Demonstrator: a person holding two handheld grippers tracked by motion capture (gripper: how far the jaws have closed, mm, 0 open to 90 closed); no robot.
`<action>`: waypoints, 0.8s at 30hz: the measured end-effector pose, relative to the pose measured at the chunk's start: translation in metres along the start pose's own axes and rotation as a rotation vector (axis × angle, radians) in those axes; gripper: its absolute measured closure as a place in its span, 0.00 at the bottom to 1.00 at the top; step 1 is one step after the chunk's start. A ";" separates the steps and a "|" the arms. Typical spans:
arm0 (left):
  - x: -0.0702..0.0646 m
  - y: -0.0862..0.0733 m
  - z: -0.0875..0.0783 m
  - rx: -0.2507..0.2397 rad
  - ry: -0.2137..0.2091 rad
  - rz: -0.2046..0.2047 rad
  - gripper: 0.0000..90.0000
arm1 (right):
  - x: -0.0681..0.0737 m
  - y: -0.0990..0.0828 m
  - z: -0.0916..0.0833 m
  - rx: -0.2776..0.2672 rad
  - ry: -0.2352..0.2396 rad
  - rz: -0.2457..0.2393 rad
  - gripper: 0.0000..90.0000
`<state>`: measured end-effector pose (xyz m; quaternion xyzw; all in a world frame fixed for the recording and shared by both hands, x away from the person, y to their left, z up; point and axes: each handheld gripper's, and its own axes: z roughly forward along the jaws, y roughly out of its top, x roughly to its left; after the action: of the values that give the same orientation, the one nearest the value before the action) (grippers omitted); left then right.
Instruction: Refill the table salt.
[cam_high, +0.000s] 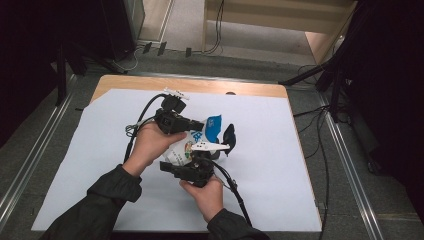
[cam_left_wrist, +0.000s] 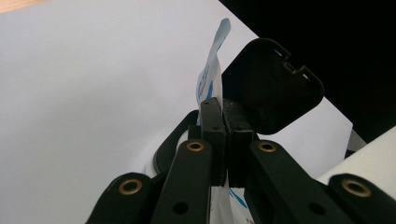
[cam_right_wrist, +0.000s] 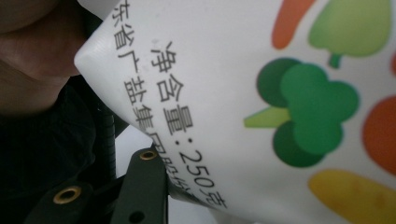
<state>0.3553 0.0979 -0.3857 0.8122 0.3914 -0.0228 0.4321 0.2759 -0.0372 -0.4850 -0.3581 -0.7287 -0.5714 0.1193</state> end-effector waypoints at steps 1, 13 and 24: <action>0.000 0.000 0.000 0.003 0.000 0.002 1.00 | 0.000 0.000 0.000 -0.002 0.000 0.003 0.73; -0.001 0.000 0.001 0.004 0.000 0.005 1.00 | -0.001 -0.002 0.000 -0.015 0.018 0.042 0.74; -0.001 0.000 0.003 0.008 0.006 0.014 1.00 | -0.003 -0.003 0.000 -0.018 0.028 0.055 0.75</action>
<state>0.3555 0.0954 -0.3869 0.8167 0.3868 -0.0190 0.4277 0.2763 -0.0386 -0.4893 -0.3710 -0.7118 -0.5793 0.1419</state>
